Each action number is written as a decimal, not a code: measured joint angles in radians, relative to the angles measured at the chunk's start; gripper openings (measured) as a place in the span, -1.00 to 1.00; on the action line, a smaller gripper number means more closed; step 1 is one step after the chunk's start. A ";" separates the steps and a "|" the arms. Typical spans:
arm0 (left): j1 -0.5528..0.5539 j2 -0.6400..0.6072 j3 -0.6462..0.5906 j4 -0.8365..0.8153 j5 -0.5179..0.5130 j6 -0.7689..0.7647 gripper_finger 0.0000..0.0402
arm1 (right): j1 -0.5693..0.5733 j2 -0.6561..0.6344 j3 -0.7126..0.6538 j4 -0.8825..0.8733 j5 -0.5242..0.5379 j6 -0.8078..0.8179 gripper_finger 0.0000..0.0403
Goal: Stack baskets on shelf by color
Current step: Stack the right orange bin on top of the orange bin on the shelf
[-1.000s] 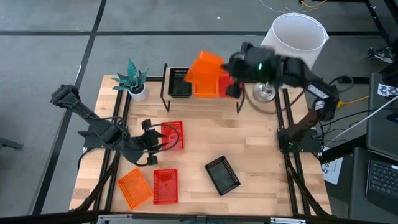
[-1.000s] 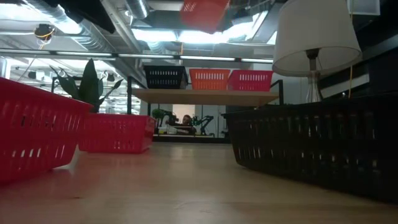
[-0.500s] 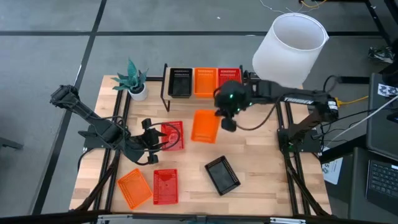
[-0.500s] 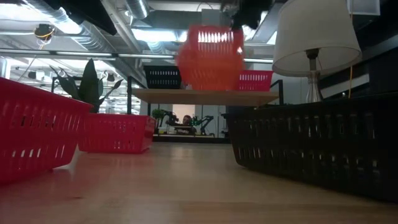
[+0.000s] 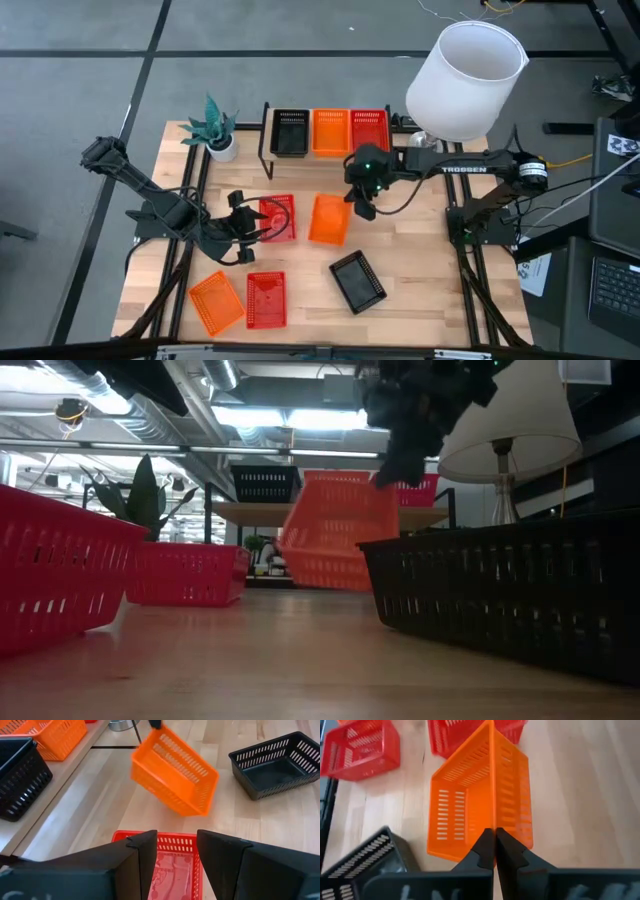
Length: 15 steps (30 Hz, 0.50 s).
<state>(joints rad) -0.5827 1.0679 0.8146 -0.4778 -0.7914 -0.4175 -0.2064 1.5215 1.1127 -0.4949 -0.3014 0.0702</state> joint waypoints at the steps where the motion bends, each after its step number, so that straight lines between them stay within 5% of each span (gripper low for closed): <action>1: 0.000 0.000 0.000 0.000 0.000 0.000 -0.34 | -0.002 0.000 -0.010 0.000 0.003 0.001 -1.00; 15: 0.000 0.000 0.000 0.000 0.000 -0.021 -0.34 | -0.006 0.000 0.010 -0.002 0.011 -0.056 -0.85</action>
<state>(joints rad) -0.5827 1.0679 0.8146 -0.4779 -0.7914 -0.4389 -0.2123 1.5215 1.1229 -0.4965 -0.2901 0.0138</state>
